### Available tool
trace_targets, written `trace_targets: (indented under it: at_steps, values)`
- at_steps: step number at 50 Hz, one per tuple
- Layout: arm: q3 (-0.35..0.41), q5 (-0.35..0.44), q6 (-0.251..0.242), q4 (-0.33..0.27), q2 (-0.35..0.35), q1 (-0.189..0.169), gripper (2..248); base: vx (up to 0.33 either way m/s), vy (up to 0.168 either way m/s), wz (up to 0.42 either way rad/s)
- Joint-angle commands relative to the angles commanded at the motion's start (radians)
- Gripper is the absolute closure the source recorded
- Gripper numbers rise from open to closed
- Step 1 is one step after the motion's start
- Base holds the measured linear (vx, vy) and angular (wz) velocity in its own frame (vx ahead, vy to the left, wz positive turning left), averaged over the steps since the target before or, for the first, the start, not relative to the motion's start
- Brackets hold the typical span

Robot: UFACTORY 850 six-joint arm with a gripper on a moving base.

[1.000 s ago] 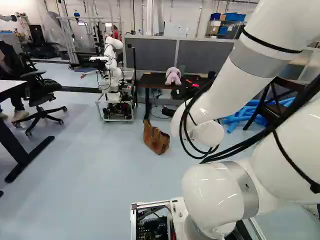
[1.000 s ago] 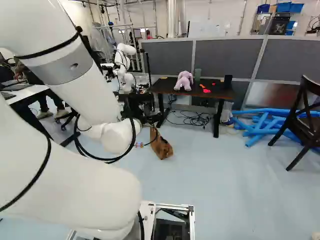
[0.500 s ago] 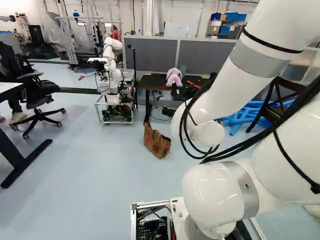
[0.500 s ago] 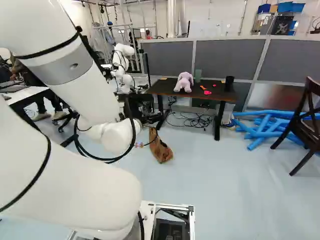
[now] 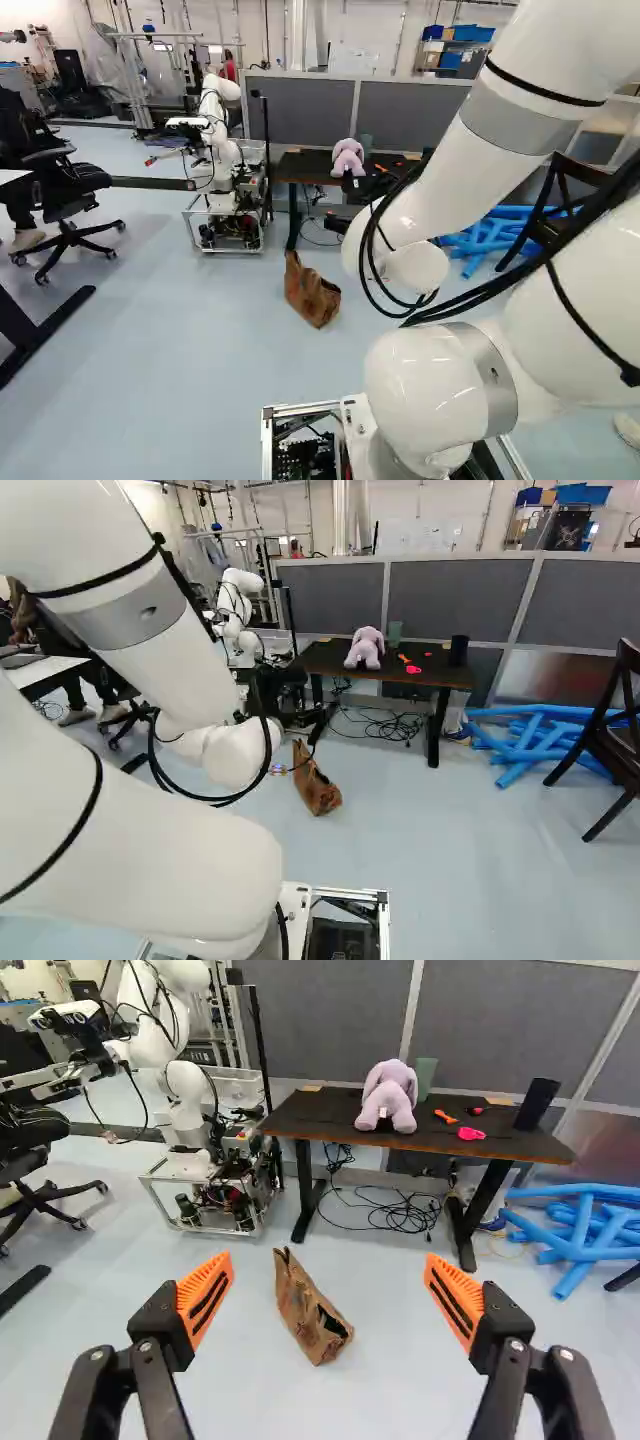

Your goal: Pick up the bag on the ground and place it on the table

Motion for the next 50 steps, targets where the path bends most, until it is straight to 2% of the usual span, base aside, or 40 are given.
trace_targets:
  at_steps: [27,50]
  values:
    - [0.000,0.000,0.000,0.000,0.000,0.000,3,0.161,-0.045,0.004]
    - [0.000,0.000,0.000,0.000,0.000,0.000,3,0.182,-0.011,0.166]
